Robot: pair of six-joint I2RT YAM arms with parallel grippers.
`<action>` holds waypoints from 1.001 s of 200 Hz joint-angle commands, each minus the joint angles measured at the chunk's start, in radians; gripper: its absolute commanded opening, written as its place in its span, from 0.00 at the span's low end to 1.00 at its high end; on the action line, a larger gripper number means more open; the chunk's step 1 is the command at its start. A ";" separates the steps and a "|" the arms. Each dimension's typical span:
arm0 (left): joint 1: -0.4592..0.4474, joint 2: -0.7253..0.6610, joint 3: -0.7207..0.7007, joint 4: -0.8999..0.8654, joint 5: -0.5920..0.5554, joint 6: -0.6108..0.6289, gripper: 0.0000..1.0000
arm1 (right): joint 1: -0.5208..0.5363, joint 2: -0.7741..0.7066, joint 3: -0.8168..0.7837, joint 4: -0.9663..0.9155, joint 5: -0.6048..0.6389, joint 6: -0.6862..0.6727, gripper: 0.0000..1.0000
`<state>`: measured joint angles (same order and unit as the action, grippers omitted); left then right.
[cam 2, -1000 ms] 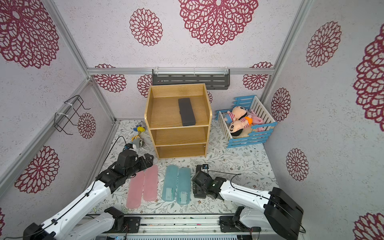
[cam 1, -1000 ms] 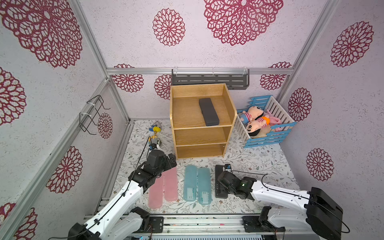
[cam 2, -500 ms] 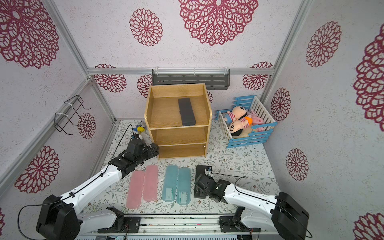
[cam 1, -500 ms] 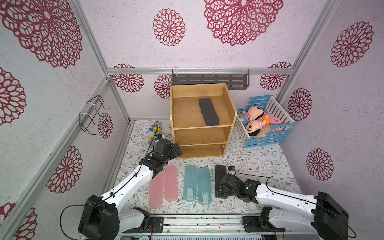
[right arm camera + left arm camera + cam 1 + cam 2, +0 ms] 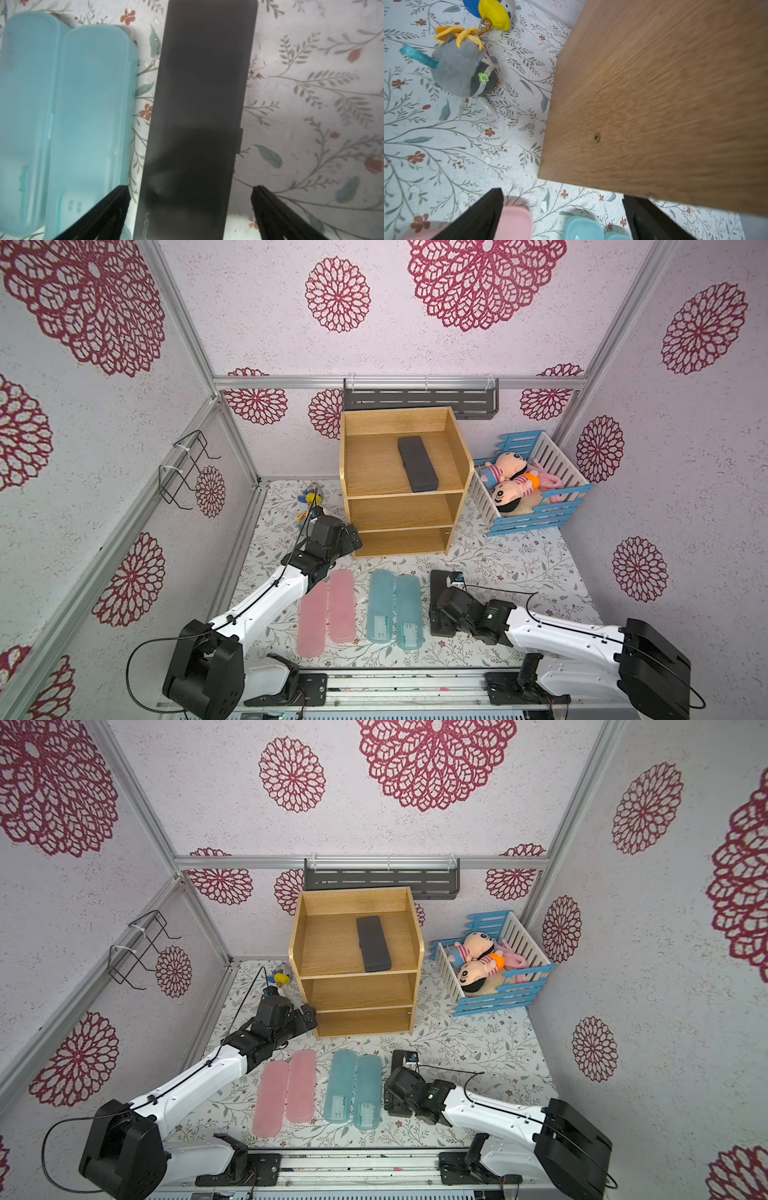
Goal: Place the pencil cases on the shelf according to color
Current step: Pick up the pencil case from the center of the board.
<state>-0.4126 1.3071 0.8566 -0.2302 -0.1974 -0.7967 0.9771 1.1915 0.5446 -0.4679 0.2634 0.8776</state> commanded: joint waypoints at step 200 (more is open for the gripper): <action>0.075 -0.269 -0.135 -0.192 0.001 0.006 0.97 | 0.049 0.014 0.023 -0.087 0.006 0.084 0.99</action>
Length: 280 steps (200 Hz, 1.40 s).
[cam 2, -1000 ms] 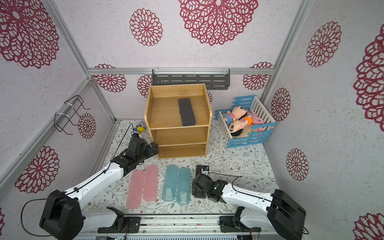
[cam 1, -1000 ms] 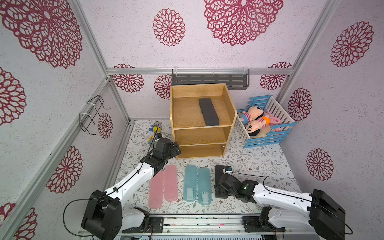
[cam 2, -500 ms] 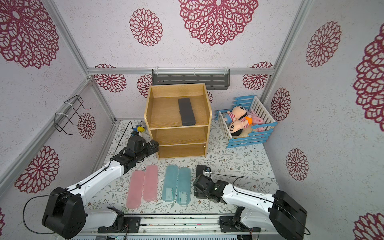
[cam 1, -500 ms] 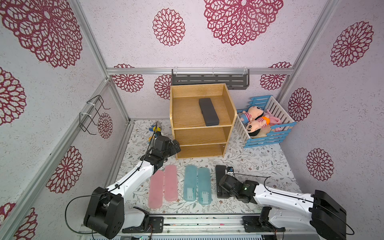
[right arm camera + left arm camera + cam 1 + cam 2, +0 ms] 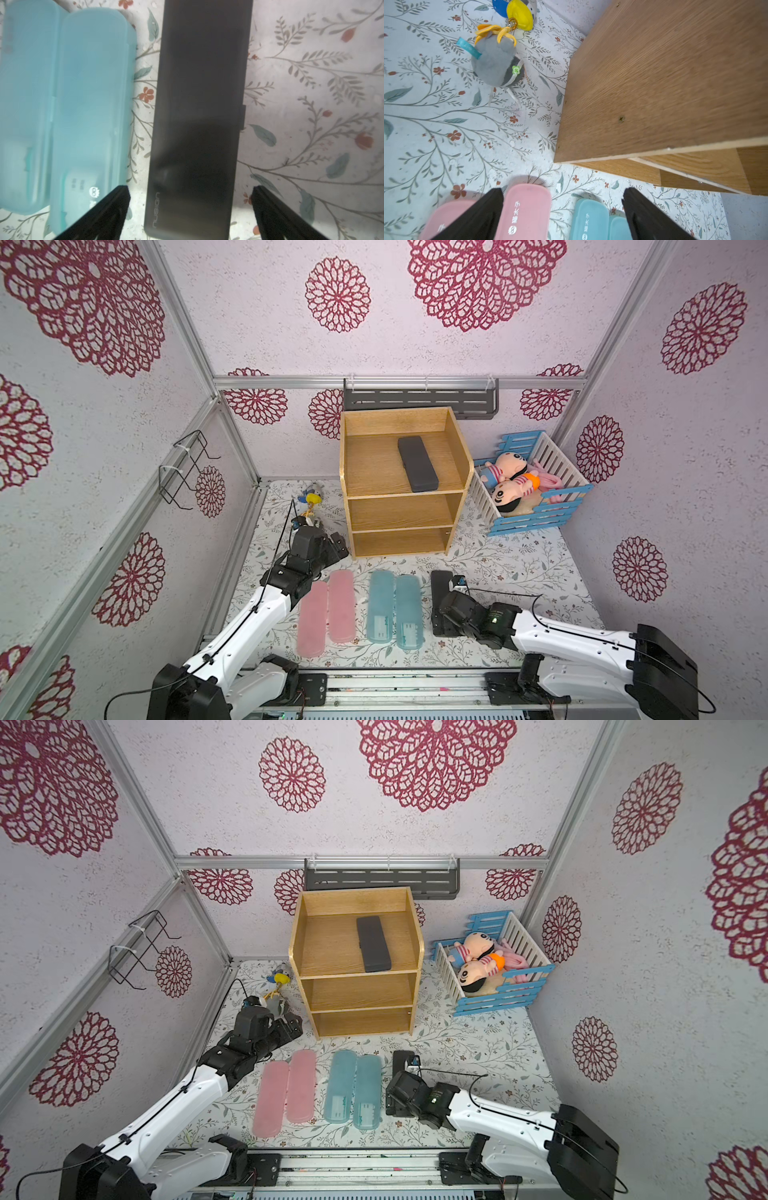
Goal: Place the pencil cases on the shelf according to color
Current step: Pick up the pencil case from the center of the board, then place the pencil case on the shelf.
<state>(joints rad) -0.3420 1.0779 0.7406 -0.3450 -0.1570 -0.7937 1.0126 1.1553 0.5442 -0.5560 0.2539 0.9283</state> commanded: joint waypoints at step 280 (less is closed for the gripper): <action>0.003 -0.225 0.015 -0.193 -0.030 -0.082 0.97 | 0.120 -0.279 0.227 -0.004 0.128 -0.175 0.55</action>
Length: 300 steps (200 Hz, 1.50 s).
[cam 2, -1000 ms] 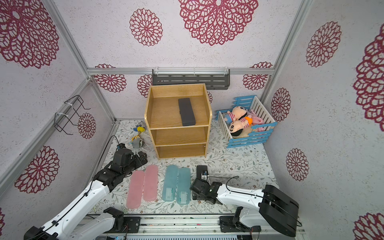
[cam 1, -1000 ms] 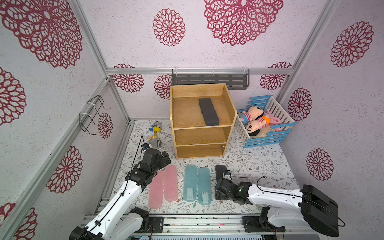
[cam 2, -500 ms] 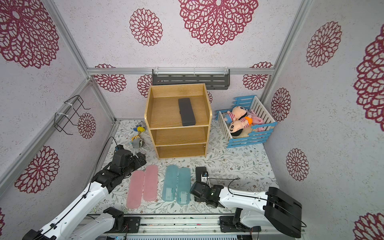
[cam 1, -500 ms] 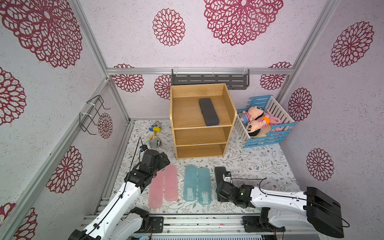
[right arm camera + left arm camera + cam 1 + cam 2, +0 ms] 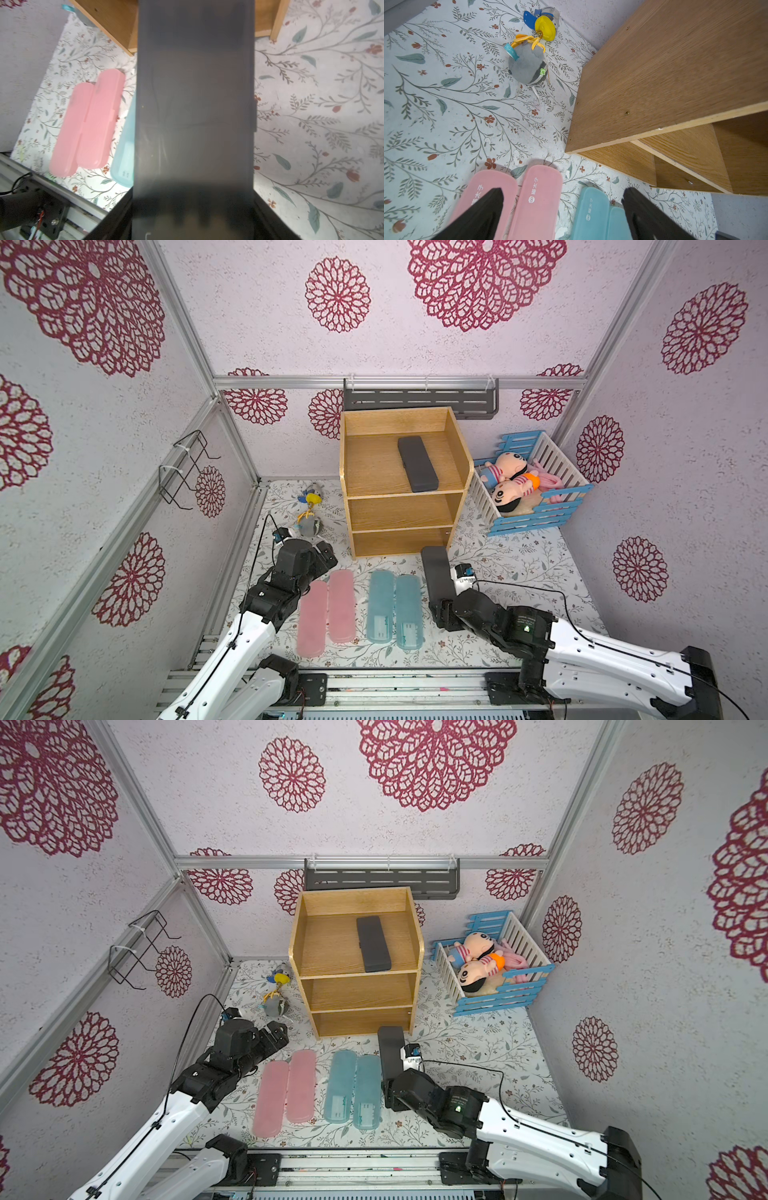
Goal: Place the pencil cases on the shelf according to color
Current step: Place the pencil case on the shelf.
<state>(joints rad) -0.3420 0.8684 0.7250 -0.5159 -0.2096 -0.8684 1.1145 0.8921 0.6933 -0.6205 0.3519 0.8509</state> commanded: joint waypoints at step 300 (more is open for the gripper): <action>-0.041 0.105 0.177 -0.012 0.135 0.005 0.97 | -0.241 1.050 1.551 -0.110 0.158 -0.446 0.66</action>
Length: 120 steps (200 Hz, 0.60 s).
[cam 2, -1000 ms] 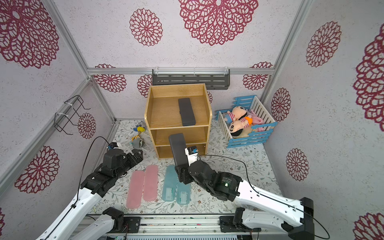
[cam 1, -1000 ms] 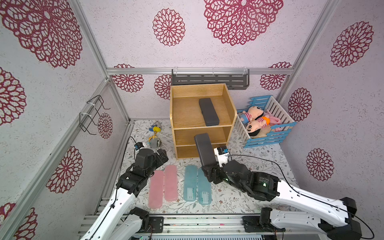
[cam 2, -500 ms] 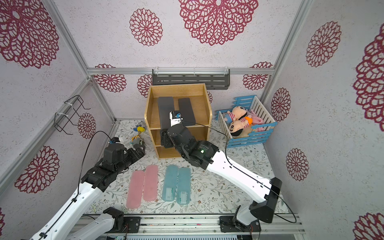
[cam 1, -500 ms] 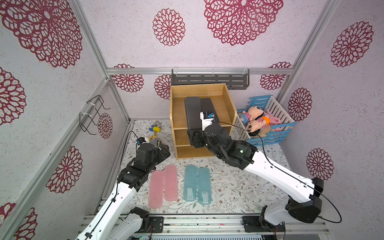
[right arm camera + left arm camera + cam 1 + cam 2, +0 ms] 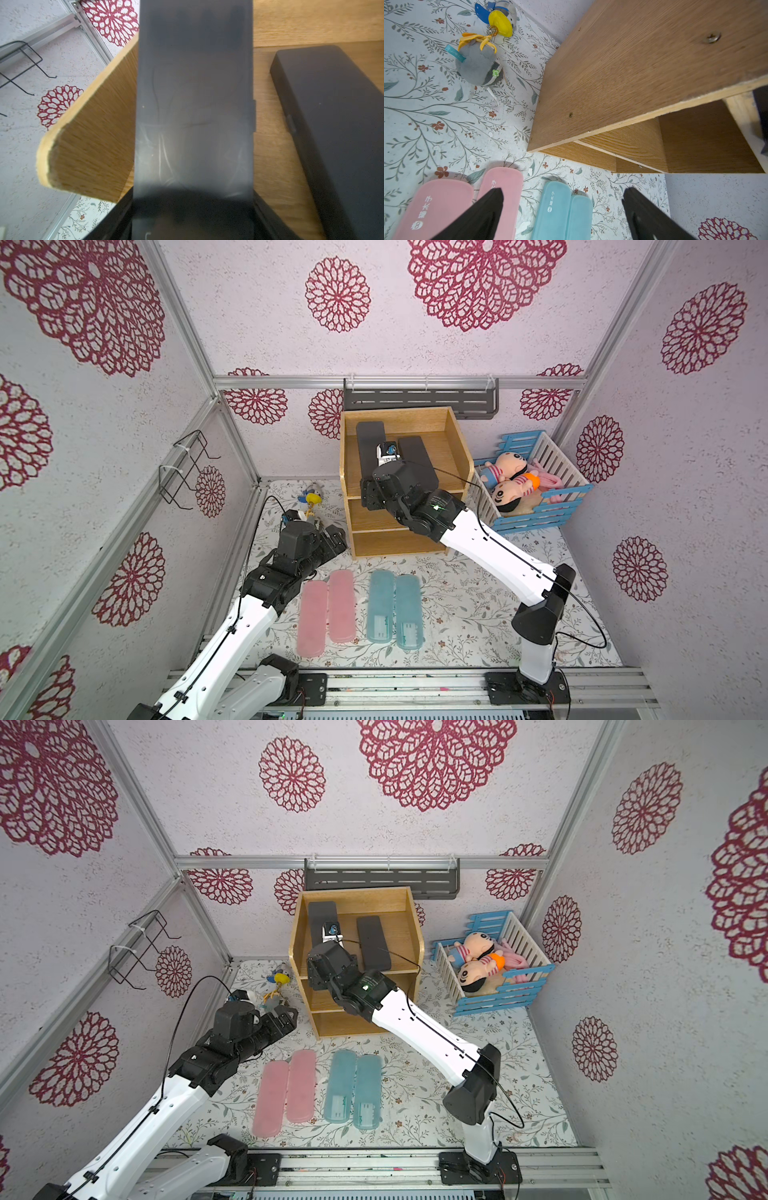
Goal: Place the pencil cases on the shelf according to color
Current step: Place the pencil case on the shelf.
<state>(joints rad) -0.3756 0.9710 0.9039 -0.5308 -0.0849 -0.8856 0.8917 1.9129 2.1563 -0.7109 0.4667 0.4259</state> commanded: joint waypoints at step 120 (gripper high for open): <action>-0.011 -0.037 0.000 -0.066 0.032 0.048 0.97 | -0.025 0.044 0.236 -0.024 0.020 -0.073 0.97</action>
<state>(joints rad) -0.3801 0.9501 0.9001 -0.5690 -0.0608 -0.8566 0.8722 2.0174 2.3447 -0.7662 0.4747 0.4004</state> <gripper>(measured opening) 0.972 0.976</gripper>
